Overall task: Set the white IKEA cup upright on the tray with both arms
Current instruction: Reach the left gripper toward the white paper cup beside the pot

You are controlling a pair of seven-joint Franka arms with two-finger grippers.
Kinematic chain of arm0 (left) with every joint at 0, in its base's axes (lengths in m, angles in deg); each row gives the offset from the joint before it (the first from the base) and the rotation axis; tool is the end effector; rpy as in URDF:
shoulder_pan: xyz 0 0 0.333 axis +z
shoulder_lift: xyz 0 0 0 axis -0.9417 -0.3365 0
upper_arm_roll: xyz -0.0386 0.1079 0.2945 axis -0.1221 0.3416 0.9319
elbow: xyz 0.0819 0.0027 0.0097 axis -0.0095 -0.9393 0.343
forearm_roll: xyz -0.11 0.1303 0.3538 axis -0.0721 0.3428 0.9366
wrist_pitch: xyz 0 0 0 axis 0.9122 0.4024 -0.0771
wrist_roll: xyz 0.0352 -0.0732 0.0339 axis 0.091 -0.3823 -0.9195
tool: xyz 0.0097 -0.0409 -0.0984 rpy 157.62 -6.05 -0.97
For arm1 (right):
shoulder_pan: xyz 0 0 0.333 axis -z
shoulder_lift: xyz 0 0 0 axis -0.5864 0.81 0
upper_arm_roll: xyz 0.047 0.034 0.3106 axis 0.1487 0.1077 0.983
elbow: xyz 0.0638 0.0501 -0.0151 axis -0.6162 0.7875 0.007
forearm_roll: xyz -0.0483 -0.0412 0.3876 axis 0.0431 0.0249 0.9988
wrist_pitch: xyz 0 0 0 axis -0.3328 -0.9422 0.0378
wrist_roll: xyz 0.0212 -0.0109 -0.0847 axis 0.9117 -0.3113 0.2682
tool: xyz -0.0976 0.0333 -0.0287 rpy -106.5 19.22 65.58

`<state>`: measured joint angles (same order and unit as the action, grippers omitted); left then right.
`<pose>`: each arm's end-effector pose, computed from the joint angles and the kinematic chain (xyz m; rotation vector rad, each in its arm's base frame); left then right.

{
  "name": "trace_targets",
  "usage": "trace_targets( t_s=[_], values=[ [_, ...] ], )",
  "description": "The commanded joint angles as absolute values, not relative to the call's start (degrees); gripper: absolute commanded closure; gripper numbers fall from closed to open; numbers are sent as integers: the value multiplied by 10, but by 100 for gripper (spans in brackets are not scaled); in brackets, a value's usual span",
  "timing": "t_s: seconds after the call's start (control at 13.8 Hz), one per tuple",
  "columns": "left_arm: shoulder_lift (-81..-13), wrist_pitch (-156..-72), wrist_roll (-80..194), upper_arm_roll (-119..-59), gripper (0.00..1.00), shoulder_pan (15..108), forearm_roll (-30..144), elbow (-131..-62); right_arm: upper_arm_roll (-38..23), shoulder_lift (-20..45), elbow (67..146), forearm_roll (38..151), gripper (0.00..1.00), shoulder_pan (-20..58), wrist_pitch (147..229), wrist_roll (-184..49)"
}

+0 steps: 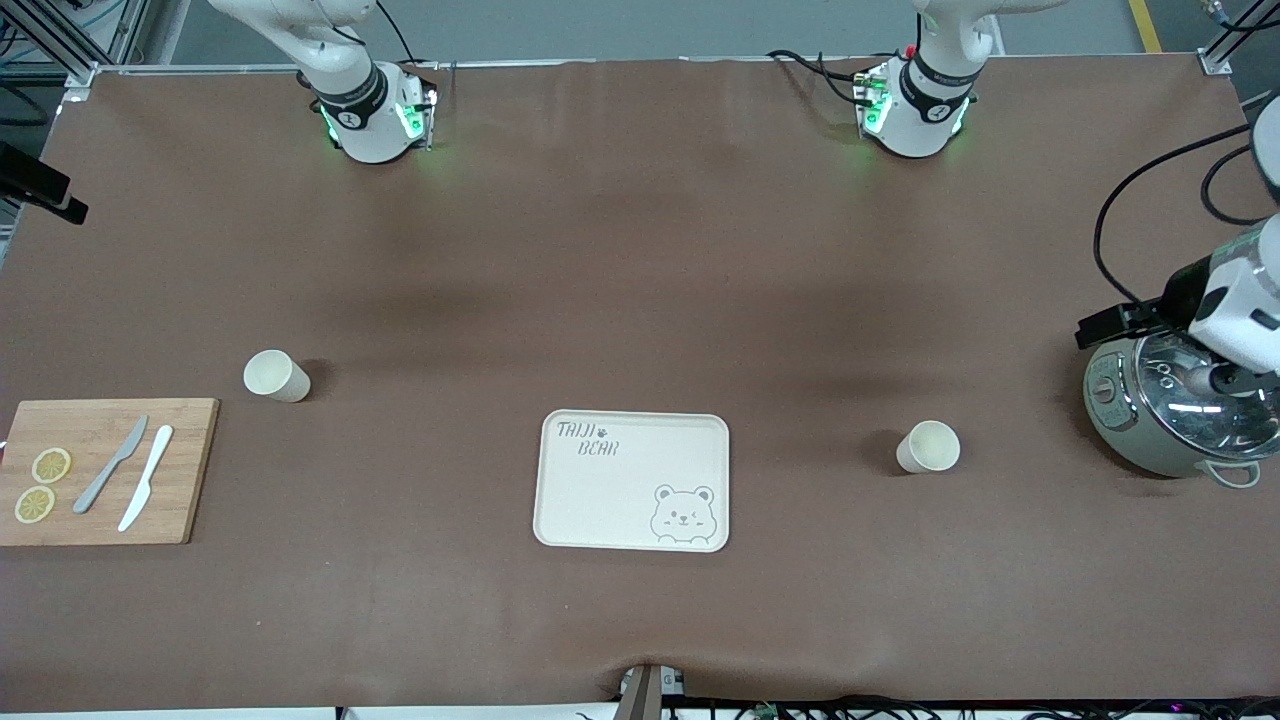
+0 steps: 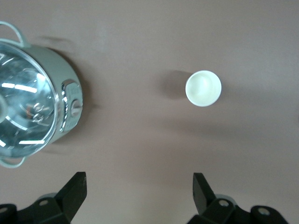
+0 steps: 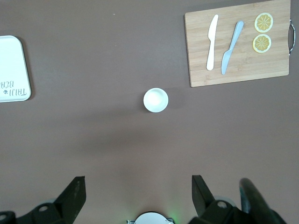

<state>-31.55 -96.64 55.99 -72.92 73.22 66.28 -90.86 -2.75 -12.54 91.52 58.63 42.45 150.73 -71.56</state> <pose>0.6090 0.0130 0.5024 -3.1211 -0.2190 0.1272 0.5172 -0.0623 0.6755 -3.1120 0.1692 0.0974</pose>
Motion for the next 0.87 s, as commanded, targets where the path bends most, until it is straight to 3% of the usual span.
trace_targets(
  t_s=[0.0,0.29,0.65,0.8],
  values=[
    [-308,-1052,547,-731,0,733,656,-979,-24,-133,924,595,0,430,1509,-710],
    [-322,-1193,529,-731,0,734,653,-1064,-23,-131,923,595,0,428,1512,-710],
    [-396,-1261,477,-742,0,713,649,-1068,-23,-131,922,595,0,428,1512,-710],
    [-416,-1278,473,-747,6,709,648,-1069,-23,-130,919,595,0,428,1512,-710]
  ],
)
